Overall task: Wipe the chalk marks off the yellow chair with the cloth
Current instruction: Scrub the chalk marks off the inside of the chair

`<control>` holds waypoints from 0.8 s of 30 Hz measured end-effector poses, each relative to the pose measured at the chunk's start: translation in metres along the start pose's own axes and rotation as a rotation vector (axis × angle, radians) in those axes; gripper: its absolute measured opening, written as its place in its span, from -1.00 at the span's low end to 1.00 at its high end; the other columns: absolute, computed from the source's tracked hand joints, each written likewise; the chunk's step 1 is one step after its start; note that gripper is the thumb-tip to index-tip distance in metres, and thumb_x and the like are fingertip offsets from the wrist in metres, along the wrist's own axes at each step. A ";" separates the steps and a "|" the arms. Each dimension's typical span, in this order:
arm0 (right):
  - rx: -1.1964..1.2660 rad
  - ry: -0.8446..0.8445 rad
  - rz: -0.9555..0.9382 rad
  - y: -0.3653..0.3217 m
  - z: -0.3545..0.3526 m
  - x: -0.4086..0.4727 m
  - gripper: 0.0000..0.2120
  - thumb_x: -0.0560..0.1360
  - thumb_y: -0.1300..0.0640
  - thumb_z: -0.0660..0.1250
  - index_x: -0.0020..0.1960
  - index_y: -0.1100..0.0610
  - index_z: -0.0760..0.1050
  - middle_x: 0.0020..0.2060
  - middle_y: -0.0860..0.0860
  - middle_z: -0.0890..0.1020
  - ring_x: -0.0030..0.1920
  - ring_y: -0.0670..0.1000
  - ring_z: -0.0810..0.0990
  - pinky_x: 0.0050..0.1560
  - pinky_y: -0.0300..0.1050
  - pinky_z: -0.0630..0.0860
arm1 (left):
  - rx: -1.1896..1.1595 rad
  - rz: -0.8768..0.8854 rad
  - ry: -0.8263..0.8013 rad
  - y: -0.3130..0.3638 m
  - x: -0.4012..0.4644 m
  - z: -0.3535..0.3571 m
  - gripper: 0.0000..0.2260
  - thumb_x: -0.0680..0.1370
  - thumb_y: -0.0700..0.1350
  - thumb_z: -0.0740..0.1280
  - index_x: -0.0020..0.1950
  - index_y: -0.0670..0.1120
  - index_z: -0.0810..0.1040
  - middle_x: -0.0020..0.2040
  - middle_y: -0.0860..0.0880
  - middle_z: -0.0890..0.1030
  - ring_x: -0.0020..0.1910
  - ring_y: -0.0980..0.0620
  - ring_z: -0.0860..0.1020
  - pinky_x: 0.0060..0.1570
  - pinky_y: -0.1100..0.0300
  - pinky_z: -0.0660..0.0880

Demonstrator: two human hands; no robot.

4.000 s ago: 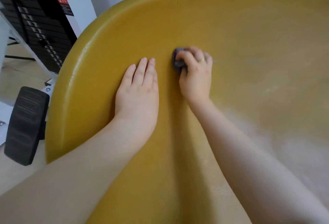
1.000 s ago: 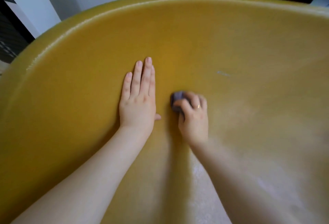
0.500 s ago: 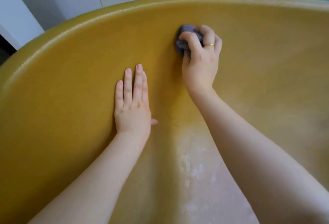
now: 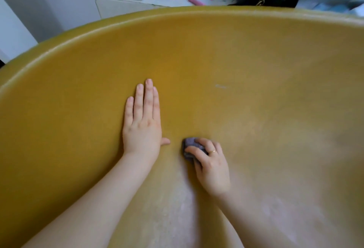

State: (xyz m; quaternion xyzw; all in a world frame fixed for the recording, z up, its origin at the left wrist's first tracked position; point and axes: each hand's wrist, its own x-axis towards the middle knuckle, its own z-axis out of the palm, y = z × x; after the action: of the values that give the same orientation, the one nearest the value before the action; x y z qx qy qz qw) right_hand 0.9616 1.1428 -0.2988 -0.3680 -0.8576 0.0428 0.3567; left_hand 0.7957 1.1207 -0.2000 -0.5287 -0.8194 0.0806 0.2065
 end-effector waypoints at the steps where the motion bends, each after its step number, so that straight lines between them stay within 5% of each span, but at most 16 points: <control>1: -0.032 0.007 -0.027 0.002 -0.001 0.008 -0.78 0.41 0.22 0.22 -0.02 -0.03 0.48 0.05 0.03 0.49 -0.07 0.10 0.39 -0.13 -0.13 0.41 | 0.002 0.009 -0.003 0.001 0.002 0.000 0.35 -0.16 0.40 0.47 0.44 -0.26 0.10 0.48 -0.16 0.25 0.45 -0.10 0.27 0.40 0.04 0.03; 6: -0.128 0.282 -0.027 0.010 -0.008 0.098 -0.76 0.37 0.34 0.25 -0.11 0.08 0.60 0.00 0.16 0.58 -0.02 0.15 0.40 -0.06 -0.02 0.43 | 0.017 0.012 0.005 0.005 0.005 0.005 0.39 -0.12 0.42 0.45 0.47 -0.28 -0.04 0.50 -0.18 0.08 0.46 -0.11 0.06 0.43 0.04 -0.15; 12: -0.040 0.558 0.094 -0.004 -0.035 0.180 -0.76 0.38 0.40 0.31 -0.12 0.12 0.63 0.01 0.17 0.61 -0.02 0.23 0.48 -0.06 -0.09 0.41 | 0.010 0.012 0.021 0.012 0.006 0.008 0.40 -0.08 0.41 0.46 0.46 -0.25 -0.16 0.48 -0.17 -0.02 0.46 -0.13 0.02 0.42 0.00 -0.07; 16: -0.045 0.472 0.100 -0.005 -0.016 0.150 -0.74 0.39 0.40 0.29 -0.08 0.11 0.61 0.03 0.17 0.59 0.01 0.16 0.41 -0.01 -0.10 0.39 | -0.001 0.022 0.002 0.013 0.007 0.009 0.38 -0.07 0.39 0.47 0.47 -0.25 -0.14 0.49 -0.16 -0.04 0.46 -0.14 0.01 0.40 -0.01 -0.20; 21: -0.033 0.140 0.028 0.005 0.003 0.042 -0.78 0.42 0.28 0.22 -0.03 0.03 0.50 0.02 0.13 0.58 0.01 0.14 0.41 -0.02 -0.05 0.44 | -0.005 0.037 0.018 0.014 0.007 0.009 0.34 -0.08 0.37 0.49 0.47 -0.25 0.00 0.49 -0.16 0.00 0.45 -0.14 0.03 0.41 -0.02 -0.14; 24: -0.040 0.119 0.112 0.000 0.006 0.012 -0.78 0.43 0.25 0.19 -0.02 -0.01 0.48 0.04 0.04 0.54 0.01 0.10 0.41 -0.10 -0.14 0.44 | 0.021 0.049 0.033 0.014 0.007 0.009 0.33 -0.06 0.41 0.45 0.47 -0.25 -0.02 0.49 -0.16 -0.01 0.46 -0.13 0.03 0.41 -0.02 -0.11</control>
State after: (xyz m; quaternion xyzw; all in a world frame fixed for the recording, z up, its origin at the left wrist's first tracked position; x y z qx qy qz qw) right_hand 0.9521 1.1518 -0.2968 -0.4242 -0.8137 0.0237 0.3967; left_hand 0.8010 1.1338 -0.2109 -0.5477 -0.8017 0.0858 0.2235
